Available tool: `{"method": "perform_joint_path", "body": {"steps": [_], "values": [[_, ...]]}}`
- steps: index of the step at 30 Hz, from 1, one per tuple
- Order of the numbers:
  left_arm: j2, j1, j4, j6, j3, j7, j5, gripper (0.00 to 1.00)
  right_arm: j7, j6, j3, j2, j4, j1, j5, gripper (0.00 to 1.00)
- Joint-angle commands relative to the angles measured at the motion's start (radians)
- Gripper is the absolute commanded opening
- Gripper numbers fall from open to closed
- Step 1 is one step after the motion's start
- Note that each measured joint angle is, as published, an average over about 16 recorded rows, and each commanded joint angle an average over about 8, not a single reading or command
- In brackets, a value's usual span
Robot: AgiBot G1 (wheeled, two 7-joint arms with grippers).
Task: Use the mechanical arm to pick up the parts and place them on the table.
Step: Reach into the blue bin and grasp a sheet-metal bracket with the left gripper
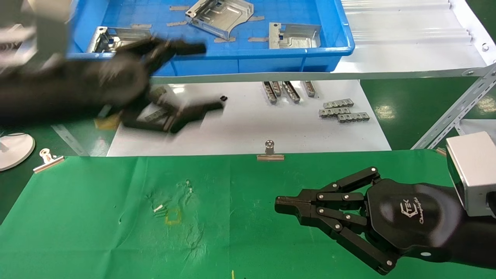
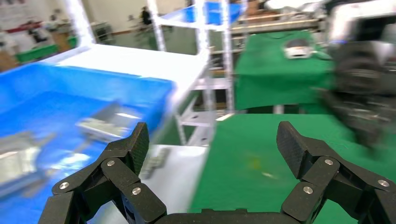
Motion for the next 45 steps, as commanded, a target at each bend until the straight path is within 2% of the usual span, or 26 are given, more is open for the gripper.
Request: {"method": "perform_joint_path", "body": {"steps": [1,8,14,15,16,20,21,23,24,28,29,36,45], "values": [[0.057,-0.094,0.101,-0.004,0.028,0.014,0.056,1.0,0.0,0.0,0.0,0.0,0.0,0.0,0.0,0.0],[0.253,-0.326,0.493,-0.275,0.094,0.07,0.228,1.0,0.0,0.0,0.0,0.0,0.0,0.0,0.0,0.0],[0.383,-0.417,0.701,-0.483,0.128,0.106,0.305,1.0,0.0,0.0,0.0,0.0,0.0,0.0,0.0,0.0],[0.398,-0.425,0.726,-0.507,0.132,0.109,0.313,0.97,0.0,0.0,0.0,0.0,0.0,0.0,0.0,0.0],[0.41,-0.432,0.746,-0.527,0.136,0.11,0.318,0.89,0.0,0.0,0.0,0.0,0.0,0.0,0.0,0.0],[0.441,-0.444,0.799,-0.587,0.144,0.103,0.33,0.39,0.0,0.0,0.0,0.0,0.0,0.0,0.0,0.0],[0.444,-0.445,0.806,-0.596,0.146,0.098,0.331,0.26,0.0,0.0,0.0,0.0,0.0,0.0,0.0,0.04],[0.448,-0.442,0.813,-0.607,0.149,0.086,0.332,0.04,0.0,0.0,0.0,0.0,0.0,0.0,0.0,0.27],[0.45,-0.44,0.816,-0.611,0.151,0.078,0.333,0.0,0.0,0.0,0.0,0.0,0.0,0.0,0.0,0.4],[0.452,-0.428,0.818,-0.622,0.159,0.041,0.336,0.0,0.0,0.0,0.0,0.0,0.0,0.0,0.0,0.9],[0.452,-0.425,0.817,-0.625,0.161,0.031,0.336,0.0,0.0,0.0,0.0,0.0,0.0,0.0,0.0,0.99],[0.452,-0.413,0.798,-0.646,0.18,-0.01,0.347,0.0,0.0,0.0,0.0,0.0,0.0,0.0,0.0,1.0],[0.452,-0.408,0.752,-0.661,0.214,0.013,0.364,0.0,0.0,0.0,0.0,0.0,0.0,0.0,0.0,1.0]]}}
